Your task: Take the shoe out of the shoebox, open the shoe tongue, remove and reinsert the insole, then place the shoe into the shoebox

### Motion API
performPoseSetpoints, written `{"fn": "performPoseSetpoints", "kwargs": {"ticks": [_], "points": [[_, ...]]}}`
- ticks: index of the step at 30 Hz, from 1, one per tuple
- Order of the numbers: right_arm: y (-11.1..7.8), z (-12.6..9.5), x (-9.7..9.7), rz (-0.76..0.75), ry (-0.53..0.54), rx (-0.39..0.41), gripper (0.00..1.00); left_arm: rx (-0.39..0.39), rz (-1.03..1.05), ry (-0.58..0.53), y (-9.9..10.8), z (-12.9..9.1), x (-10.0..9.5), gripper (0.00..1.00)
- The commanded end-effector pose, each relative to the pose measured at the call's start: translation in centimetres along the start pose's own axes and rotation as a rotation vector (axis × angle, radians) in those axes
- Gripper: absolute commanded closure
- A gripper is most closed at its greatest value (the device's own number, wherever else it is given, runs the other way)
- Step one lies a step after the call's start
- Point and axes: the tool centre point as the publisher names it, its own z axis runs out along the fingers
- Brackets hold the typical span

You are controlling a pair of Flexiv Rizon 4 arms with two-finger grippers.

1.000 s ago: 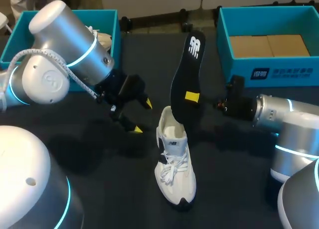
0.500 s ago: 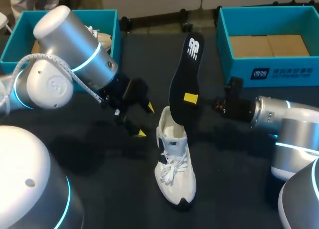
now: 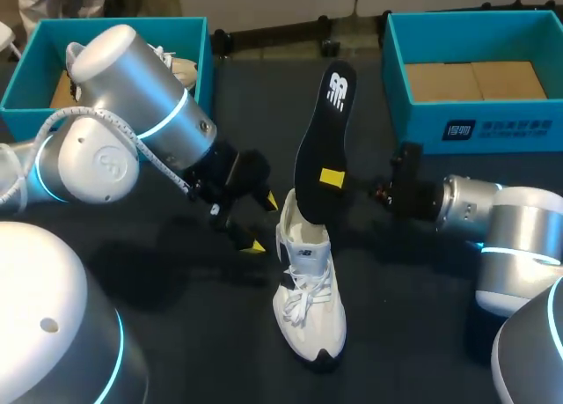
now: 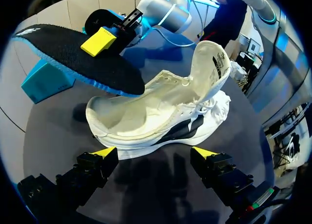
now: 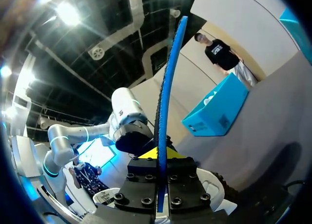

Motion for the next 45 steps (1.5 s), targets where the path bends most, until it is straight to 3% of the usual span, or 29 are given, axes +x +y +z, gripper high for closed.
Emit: {"fn": "performPoseSetpoints", "kwargs": {"ticks": [1, 24, 45], "points": [[-0.5, -0.1, 0.0, -0.004, -0.012, -0.005, 1.00, -0.009, -0.002, 0.006, 0.0, 0.2, -0.1, 0.00], [-0.9, 1.1, -1.4, -0.028, -0.040, -0.020, 1.00, -0.005, -0.005, 0.006, 0.0, 0.2, -0.2, 0.00], [-1.3, 2.3, -1.2, -0.051, -0.049, -0.031, 1.00, 0.004, -0.061, 0.016, 1.0, 0.7, -0.8, 0.00]]}}
